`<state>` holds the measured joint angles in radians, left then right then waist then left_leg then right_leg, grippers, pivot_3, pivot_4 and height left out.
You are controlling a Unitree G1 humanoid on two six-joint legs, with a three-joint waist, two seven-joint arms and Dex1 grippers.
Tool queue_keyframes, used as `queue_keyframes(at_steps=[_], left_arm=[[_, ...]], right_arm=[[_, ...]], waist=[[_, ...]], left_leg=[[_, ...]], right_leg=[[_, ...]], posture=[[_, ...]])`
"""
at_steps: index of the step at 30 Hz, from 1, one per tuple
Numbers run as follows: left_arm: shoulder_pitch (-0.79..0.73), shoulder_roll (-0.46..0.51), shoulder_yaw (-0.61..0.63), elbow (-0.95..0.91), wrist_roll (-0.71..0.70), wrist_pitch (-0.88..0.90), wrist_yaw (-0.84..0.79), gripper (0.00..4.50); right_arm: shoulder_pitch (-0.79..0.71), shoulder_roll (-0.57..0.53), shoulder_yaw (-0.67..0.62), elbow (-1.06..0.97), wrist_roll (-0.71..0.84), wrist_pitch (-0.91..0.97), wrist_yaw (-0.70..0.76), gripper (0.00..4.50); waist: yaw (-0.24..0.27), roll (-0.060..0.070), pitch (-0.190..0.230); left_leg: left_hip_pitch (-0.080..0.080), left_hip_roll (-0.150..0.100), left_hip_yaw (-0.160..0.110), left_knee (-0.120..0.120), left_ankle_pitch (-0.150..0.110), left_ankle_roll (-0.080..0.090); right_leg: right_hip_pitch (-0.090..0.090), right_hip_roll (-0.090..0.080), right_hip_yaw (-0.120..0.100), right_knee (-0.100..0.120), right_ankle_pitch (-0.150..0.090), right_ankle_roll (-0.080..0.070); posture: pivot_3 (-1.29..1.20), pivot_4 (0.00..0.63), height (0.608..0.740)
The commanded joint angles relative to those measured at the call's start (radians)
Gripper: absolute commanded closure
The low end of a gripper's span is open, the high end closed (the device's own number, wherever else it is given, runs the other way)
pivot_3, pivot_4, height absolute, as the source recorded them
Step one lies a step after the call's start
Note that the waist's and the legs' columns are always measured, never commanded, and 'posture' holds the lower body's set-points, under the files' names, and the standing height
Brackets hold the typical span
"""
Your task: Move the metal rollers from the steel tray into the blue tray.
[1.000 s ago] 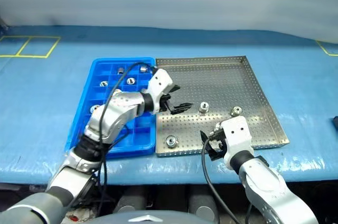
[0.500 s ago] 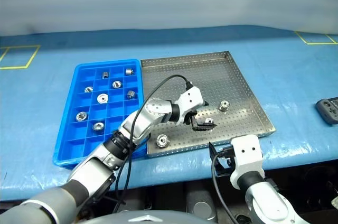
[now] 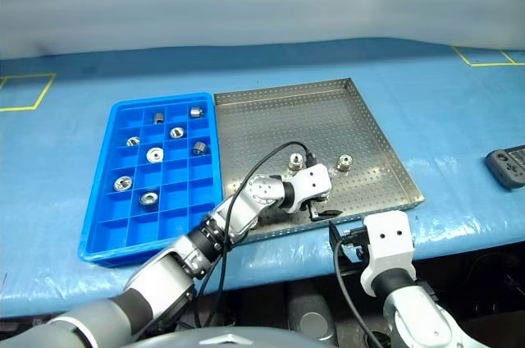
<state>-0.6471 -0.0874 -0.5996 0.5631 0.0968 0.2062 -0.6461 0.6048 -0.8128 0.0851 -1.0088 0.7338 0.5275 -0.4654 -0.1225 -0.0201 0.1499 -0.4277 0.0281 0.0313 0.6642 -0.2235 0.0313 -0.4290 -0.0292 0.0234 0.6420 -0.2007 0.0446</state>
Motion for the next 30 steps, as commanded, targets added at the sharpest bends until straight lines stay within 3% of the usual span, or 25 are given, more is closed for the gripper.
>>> queue_keyframes(at_steps=[1, 4, 6, 14, 20, 26, 30], left_arm=[[-0.012, -0.059, 0.018, 0.042, 0.024, -0.036, 0.053, 0.05], [-0.017, -0.074, 0.026, 0.066, 0.032, -0.046, 0.061, 0.05], [-0.013, -0.079, 0.035, 0.064, 0.025, -0.039, 0.06, 0.41], [0.003, -0.062, 0.087, -0.027, -0.02, 0.05, 0.022, 2.79], [0.008, -0.053, 0.112, -0.089, -0.023, 0.087, 0.011, 2.77], [0.017, -0.065, 0.227, -0.343, -0.172, 0.206, -0.027, 2.77], [0.015, -0.001, 0.375, -0.553, -0.269, 0.306, 0.012, 2.77]], right_arm=[[-0.014, -0.011, 0.004, -0.038, 0.019, -0.019, -0.023, 0.0], [-0.027, -0.015, 0.013, -0.038, 0.026, -0.014, -0.033, 0.0], [-0.032, -0.018, 0.017, -0.038, 0.029, -0.014, -0.037, 0.0], [-0.045, -0.03, 0.016, -0.038, 0.041, -0.004, -0.038, 0.0], [-0.073, -0.032, 0.009, -0.038, 0.059, 0.02, -0.029, 0.0], [-0.121, -0.03, 0.005, -0.038, 0.076, 0.06, -0.011, 0.0], [-0.202, -0.011, 0.012, -0.038, 0.085, 0.128, 0.033, 0.0]], waist=[[0.0, 0.0, 0.0], [-0.001, 0.0, 0.0], [-0.001, 0.0, 0.0], [-0.001, 0.0, 0.0], [0.004, 0.0, 0.0], [0.008, 0.0, 0.0], [0.012, 0.0, 0.0]], left_leg=[[0.0, 0.0, 0.0, 0.0, 0.0, 0.0], [0.0, 0.0, 0.0, 0.0, 0.0, 0.0], [0.0, 0.0, 0.0, 0.0, 0.0, 0.0], [0.0, 0.0, 0.0, 0.0, 0.0, 0.0], [0.0, 0.0, 0.0, 0.001, 0.0, 0.0], [0.0, 0.002, 0.001, 0.001, 0.0, 0.0], [0.001, 0.001, 0.001, 0.001, 0.0, 0.0]], right_leg=[[0.0, 0.0, 0.0, 0.0, 0.0, 0.0], [0.0, 0.0, 0.0, 0.0, 0.0, 0.0], [0.0, 0.0, 0.0, 0.0, 0.0, 0.0], [0.0, 0.0, 0.0, 0.0, 0.0, 0.001], [0.0, 0.0, 0.001, 0.0, 0.001, 0.001], [0.0, 0.0, 0.001, 0.0, 0.001, 0.001], [0.0, 0.001, 0.002, 0.001, 0.001, 0.002]], posture=[[-0.28, 0.15, 0.74], [-0.28, 0.15, 0.74], [-0.28, 0.15, 0.74], [-0.25, 0.15, 0.74], [-0.22, 0.15, 0.74], [-0.19, 0.15, 0.74], [-0.14, 0.15, 0.74]])
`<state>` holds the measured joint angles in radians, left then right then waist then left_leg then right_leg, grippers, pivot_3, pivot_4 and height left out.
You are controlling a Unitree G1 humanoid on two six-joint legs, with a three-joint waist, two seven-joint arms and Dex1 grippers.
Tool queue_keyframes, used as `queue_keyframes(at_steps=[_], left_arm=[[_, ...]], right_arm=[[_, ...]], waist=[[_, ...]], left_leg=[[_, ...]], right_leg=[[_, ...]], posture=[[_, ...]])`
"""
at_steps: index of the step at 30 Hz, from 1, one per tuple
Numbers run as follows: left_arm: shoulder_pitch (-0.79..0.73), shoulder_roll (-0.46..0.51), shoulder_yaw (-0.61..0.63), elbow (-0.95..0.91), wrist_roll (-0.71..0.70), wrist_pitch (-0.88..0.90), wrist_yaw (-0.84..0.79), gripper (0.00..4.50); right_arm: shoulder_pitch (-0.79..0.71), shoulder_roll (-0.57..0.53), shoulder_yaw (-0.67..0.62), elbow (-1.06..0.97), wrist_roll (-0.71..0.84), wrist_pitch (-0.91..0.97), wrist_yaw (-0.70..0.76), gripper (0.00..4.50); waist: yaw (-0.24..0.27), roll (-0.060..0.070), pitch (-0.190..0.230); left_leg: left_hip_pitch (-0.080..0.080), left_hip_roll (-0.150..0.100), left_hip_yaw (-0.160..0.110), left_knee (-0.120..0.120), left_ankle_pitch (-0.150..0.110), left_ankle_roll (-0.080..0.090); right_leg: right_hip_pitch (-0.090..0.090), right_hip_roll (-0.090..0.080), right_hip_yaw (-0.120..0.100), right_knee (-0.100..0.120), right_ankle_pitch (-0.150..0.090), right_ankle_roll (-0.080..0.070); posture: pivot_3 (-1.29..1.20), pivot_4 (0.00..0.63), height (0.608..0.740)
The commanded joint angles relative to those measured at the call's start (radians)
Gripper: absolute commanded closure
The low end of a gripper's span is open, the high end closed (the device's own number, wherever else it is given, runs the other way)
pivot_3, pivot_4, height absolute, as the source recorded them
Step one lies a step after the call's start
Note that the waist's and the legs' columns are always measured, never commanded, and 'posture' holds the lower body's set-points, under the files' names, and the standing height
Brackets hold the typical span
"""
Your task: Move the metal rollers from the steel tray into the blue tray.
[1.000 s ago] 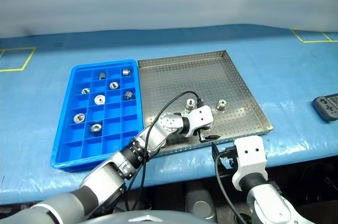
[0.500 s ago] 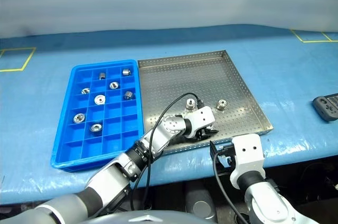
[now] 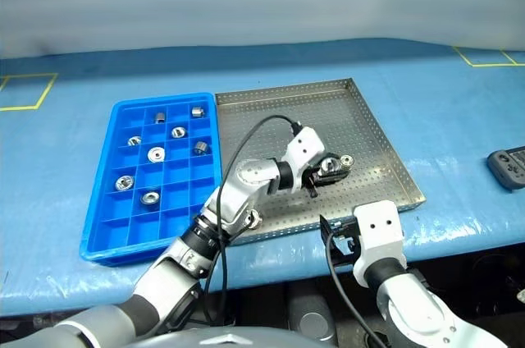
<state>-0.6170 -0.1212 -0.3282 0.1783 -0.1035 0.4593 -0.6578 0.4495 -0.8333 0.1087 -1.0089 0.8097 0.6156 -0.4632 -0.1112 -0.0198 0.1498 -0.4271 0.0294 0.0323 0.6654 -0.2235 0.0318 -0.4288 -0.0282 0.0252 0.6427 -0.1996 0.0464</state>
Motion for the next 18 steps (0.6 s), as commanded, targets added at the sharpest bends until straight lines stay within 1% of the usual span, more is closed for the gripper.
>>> queue_keyframes(at_steps=[1, 4, 7, 10, 14, 18], left_arm=[[-0.01, 0.059, 0.12, -0.21, -0.077, 0.063, 0.026, 2.77], [0.016, 0.14, 0.163, -0.325, -0.102, 0.102, 0.028, 2.77], [0.071, 0.253, 0.225, -0.449, -0.127, 0.142, 0.019, 2.77], [0.146, 0.373, 0.262, -0.562, -0.152, 0.176, -0.003, 2.77], [0.26, 0.523, 0.306, -0.694, -0.15, 0.238, 0.006, 2.77], [0.383, 0.615, 0.384, -0.811, -0.154, 0.312, 0.054, 2.77]], right_arm=[[-0.069, 0.018, -0.009, -0.038, 0.009, 0.062, 0.045, 0.0], [-0.147, 0.043, 0.008, -0.02, 0.005, 0.116, 0.094, 0.0], [-0.262, 0.076, 0.048, 0.023, -0.005, 0.166, 0.167, 0.0], [-0.37, 0.109, 0.096, 0.068, -0.024, 0.211, 0.245, 0.0], [-0.493, 0.154, 0.165, 0.132, -0.06, 0.244, 0.356, 0.0], [-0.619, 0.204, 0.262, 0.212, -0.132, 0.254, 0.468, 0.0]], waist=[[0.003, 0.0, 0.0], [0.014, 0.0, 0.0], [0.037, 0.0, 0.0], [0.064, 0.0, 0.0], [0.113, -0.001, 0.001], [0.154, -0.001, 0.001]], left_leg=[[0.001, -0.001, 0.0, 0.0, 0.0, 0.0], [0.002, -0.001, 0.0, 0.0, 0.0, 0.0], [0.003, -0.001, 0.0, 0.0, 0.0, 0.0], [0.002, 0.0, 0.0, -0.001, 0.0, 0.0], [0.001, 0.001, -0.001, -0.001, 0.0, 0.0], [0.001, 0.002, -0.001, -0.001, 0.0, 0.0]], right_leg=[[0.0, 0.001, 0.0, 0.0, 0.0, 0.0], [0.001, 0.003, 0.001, 0.001, 0.0, 0.0], [0.001, 0.004, 0.001, 0.001, 0.0, -0.001], [0.001, 0.003, 0.001, 0.001, 0.0, -0.001], [0.001, 0.002, 0.0, 0.0, 0.0, -0.001], [0.001, 0.0, -0.001, -0.001, 0.0, -0.001]], posture=[[-0.12, 0.15, 0.74], [-0.07, 0.15, 0.74], [0.02, 0.15, 0.74], [0.09, 0.15, 0.74], [0.2, 0.15, 0.74], [0.28, 0.15, 0.74]])
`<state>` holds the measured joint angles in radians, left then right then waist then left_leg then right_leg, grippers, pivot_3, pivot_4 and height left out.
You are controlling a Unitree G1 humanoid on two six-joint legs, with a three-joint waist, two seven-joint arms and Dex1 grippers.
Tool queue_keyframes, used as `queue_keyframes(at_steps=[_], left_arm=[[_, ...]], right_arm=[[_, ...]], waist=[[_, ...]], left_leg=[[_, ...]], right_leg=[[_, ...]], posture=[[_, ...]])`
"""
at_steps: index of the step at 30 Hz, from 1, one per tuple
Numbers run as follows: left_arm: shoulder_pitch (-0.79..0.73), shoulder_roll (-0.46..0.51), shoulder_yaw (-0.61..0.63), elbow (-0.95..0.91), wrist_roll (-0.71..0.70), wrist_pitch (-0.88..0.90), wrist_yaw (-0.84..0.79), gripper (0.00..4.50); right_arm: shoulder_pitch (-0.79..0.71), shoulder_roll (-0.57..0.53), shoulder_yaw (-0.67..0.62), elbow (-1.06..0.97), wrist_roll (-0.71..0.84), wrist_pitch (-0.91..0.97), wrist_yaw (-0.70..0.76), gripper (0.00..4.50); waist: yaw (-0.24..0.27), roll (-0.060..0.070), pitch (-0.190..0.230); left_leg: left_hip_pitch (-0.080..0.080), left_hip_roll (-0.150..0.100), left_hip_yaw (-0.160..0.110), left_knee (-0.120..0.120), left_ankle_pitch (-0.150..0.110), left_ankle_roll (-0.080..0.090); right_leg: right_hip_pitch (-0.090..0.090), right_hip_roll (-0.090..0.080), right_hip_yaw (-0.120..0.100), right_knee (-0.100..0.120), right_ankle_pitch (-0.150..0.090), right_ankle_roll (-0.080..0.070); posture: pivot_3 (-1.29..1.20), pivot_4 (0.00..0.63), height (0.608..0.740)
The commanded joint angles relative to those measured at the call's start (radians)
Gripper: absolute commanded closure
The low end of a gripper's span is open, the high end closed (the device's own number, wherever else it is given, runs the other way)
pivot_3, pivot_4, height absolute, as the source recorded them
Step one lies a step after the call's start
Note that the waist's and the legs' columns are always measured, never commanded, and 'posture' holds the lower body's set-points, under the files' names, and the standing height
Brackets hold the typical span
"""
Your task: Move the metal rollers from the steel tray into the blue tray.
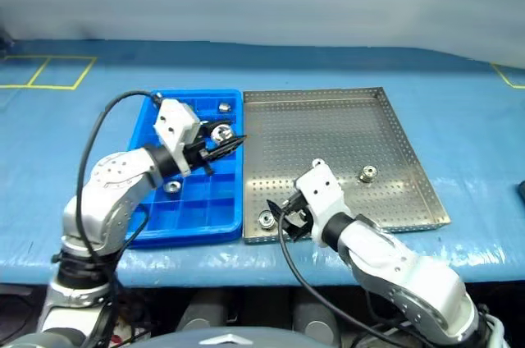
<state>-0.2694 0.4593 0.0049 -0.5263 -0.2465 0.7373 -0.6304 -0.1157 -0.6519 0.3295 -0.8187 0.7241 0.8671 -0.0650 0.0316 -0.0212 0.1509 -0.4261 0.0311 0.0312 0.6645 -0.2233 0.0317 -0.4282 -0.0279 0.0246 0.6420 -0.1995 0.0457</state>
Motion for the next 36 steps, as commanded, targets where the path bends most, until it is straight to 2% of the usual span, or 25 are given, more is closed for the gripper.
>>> queue_keyframes(at_steps=[1, 7, 15, 23, 29, 36], left_arm=[[0.072, 0.051, 0.067, -0.139, -0.015, 0.051, 0.033, 2.77], [0.257, 0.082, 0.149, -0.279, -0.012, 0.137, 0.11, 2.77], [0.417, 0.097, 0.206, -0.34, 0.003, 0.183, 0.176, 2.77], [0.394, 0.09, 0.173, -0.277, -0.01, 0.167, 0.192, 2.77], [0.347, 0.092, 0.133, -0.216, -0.018, 0.135, 0.178, 2.77], [0.245, 0.089, 0.089, -0.168, -0.047, 0.116, 0.154, 2.77]], right_arm=[[-0.088, 0.041, 0.064, 0.045, -0.064, -0.004, 0.101, 0.0], [-0.24, 0.125, 0.166, 0.174, -0.168, -0.039, 0.281, 0.0], [-0.279, 0.18, 0.201, 0.239, -0.258, -0.072, 0.424, 0.0], [-0.228, 0.209, 0.166, 0.208, -0.299, -0.049, 0.438, 0.0], [-0.192, 0.217, 0.145, 0.176, -0.318, -0.022, 0.427, 0.0], [-0.165, 0.228, 0.116, 0.149, -0.336, 0.003, 0.413, 0.0]], waist=[[0.022, 0.0, 0.0], [0.082, 0.0, 0.0], [0.179, 0.0, 0.001], [0.276, 0.001, 0.0], [0.325, 0.0, 0.0], [0.336, 0.0, 0.0]], left_leg=[[0.0, 0.0, 0.0, 0.0, 0.0, 0.0], [-0.001, 0.001, -0.003, 0.0, 0.0, 0.0], [-0.002, 0.001, -0.006, -0.001, 0.0, -0.001], [-0.004, 0.003, -0.007, -0.002, -0.003, -0.007], [-0.01, 0.004, -0.001, -0.002, -0.003, -0.007], [-0.012, 0.001, -0.001, -0.002, -0.002, -0.008]], right_leg=[[0.0, 0.0, -0.001, 0.0, 0.0, 0.0], [0.0, 0.0, -0.004, 0.0, 0.0, -0.001], [-0.001, -0.002, -0.011, -0.001, -0.002, -0.004], [-0.006, -0.003, -0.015, -0.003, -0.003, -0.004], [-0.013, -0.001, -0.016, -0.002, -0.004, -0.006], [-0.015, 0.002, -0.017, 0.0, -0.005, -0.008]], posture=[[0.31, 0.15, 0.74], [0.45, 0.15, 0.74], [0.52, 0.15, 0.74], [0.47, 0.15, 0.74], [0.47, 0.15, 0.74], [0.39, 0.15, 0.74]])
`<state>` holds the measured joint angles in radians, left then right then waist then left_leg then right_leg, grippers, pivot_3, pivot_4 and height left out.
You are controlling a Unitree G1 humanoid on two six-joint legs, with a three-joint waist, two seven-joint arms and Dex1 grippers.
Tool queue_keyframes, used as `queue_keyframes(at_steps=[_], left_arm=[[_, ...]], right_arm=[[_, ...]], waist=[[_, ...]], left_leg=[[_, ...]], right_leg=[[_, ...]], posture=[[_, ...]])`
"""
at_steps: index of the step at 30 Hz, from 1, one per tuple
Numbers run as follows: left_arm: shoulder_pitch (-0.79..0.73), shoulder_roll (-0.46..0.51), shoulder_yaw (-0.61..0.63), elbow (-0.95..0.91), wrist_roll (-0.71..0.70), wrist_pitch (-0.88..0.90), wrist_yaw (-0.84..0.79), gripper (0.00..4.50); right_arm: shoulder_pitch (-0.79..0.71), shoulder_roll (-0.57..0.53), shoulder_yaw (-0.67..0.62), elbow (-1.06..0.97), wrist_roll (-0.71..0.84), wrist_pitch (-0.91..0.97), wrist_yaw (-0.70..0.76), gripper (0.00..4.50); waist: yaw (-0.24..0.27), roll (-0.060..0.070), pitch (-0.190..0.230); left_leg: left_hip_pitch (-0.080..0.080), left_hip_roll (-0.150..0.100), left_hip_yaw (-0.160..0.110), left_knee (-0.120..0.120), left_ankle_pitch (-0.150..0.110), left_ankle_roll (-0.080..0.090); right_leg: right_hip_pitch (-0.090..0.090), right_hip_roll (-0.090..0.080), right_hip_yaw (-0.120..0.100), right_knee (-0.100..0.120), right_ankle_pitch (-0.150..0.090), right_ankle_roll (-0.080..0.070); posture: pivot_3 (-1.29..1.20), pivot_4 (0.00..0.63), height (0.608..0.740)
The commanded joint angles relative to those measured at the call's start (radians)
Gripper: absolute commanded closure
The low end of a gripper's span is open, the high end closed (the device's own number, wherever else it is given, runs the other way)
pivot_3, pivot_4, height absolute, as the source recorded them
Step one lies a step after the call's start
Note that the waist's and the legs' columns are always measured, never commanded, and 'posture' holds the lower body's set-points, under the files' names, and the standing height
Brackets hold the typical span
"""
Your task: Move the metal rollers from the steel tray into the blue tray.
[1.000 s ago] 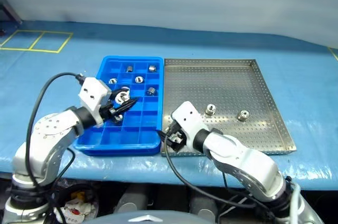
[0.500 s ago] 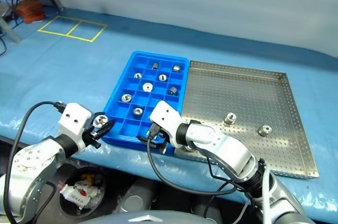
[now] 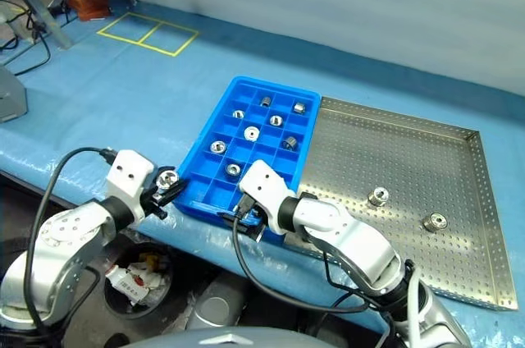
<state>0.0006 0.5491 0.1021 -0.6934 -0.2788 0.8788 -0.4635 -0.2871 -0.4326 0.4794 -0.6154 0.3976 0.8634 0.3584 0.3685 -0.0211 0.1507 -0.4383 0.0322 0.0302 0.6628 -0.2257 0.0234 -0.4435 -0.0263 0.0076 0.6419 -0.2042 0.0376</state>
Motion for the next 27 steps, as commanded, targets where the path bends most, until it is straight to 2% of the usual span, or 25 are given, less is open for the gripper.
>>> queue_keyframes(at_steps=[1, 9, 17, 22, 27], left_arm=[[-0.03, 0.004, -0.013, 0.007, -0.015, -0.026, -0.015, 2.77], [-0.038, 0.033, -0.055, 0.046, -0.021, -0.005, -0.036, 2.77], [-0.059, 0.06, -0.057, 0.041, -0.035, 0.004, -0.055, 0.1], [-0.161, 0.032, -0.058, 0.047, -0.087, -0.023, -0.083, 0.02], [-0.342, -0.035, -0.187, 0.144, -0.082, -0.026, -0.09, 0.02]], right_arm=[[0.01, 0.011, -0.036, -0.057, -0.011, 0.009, -0.013, 0.0], [0.048, 0.025, -0.057, -0.088, -0.024, 0.032, -0.034, 0.0], [0.082, 0.031, -0.088, -0.12, -0.034, 0.052, -0.049, 0.0], [0.148, 0.015, -0.164, -0.187, -0.031, 0.09, -0.079, 0.0], [0.302, -0.024, -0.287, -0.293, -0.04, 0.152, -0.13, 0.0]], waist=[[-0.002, 0.0, 0.0], [-0.026, 0.0, 0.0], [-0.067, 0.0, 0.0], [-0.09, 0.0, 0.0], [-0.136, 0.0, 0.0]], left_leg=[[0.0, 0.0, 0.0, 0.0, 0.0, 0.0], [-0.004, 0.0, -0.001, 0.001, 0.0, 0.0], [-0.004, 0.0, -0.001, 0.003, 0.0, 0.0], [-0.004, -0.001, -0.003, 0.003, 0.0, 0.0], [-0.004, -0.003, -0.005, 0.004, 0.001, 0.001]], right_leg=[[0.0, 0.0, 0.0, 0.0, 0.0, 0.0], [0.0, 0.001, 0.0, 0.001, 0.0, 0.0], [0.002, 0.0, 0.0, 0.001, 0.0, 0.0], [0.003, 0.0, -0.001, 0.001, 0.0, 0.0], [0.006, 0.0, -0.001, 0.0, 0.0, 0.0]], posture=[[0.39, 0.15, 0.74], [0.34, 0.15, 0.74], [0.32, 0.15, 0.74], [0.25, 0.15, 0.74], [0.15, 0.15, 0.74]])
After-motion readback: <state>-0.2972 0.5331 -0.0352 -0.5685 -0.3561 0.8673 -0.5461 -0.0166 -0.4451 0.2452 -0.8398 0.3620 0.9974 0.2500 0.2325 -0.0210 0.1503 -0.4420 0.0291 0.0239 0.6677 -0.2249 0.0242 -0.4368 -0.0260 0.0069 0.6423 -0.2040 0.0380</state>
